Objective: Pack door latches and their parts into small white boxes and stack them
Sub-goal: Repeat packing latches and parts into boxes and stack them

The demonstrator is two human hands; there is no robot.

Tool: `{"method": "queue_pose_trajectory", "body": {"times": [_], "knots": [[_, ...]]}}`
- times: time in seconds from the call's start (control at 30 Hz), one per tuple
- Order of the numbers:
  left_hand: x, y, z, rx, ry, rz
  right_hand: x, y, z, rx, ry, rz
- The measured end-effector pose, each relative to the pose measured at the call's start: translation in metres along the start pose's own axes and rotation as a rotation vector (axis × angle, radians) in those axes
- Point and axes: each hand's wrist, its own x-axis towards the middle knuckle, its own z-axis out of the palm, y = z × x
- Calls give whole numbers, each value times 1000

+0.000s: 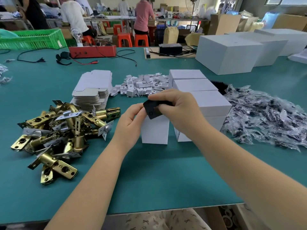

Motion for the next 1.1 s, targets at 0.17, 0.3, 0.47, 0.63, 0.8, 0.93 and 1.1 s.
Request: {"method": "queue_pose_trajectory", "body": {"times": [0.17,0.3,0.47,0.63,0.8,0.93,1.1], "knots": [[0,0,-1,-10,-21,-8,-3,2,-1,11,105,-32],[-1,4,1,-29,-10,-24,-4,-4,-4,-222,156,-144],[-3,5,1,-44,-35,-37,2,-7,-7,-380,10,-42],[-4,4,2,-22,-49,-23,4,-11,-3,-482,-10,-9],[-3,0,1,42,-28,26,6,-14,-9,-612,-102,-50],[-3,-6,11,154,110,-14,4,-13,-8,-601,68,-86],[-16,-9,29,357,256,-27,7,-11,-8,-524,107,-18]]}}
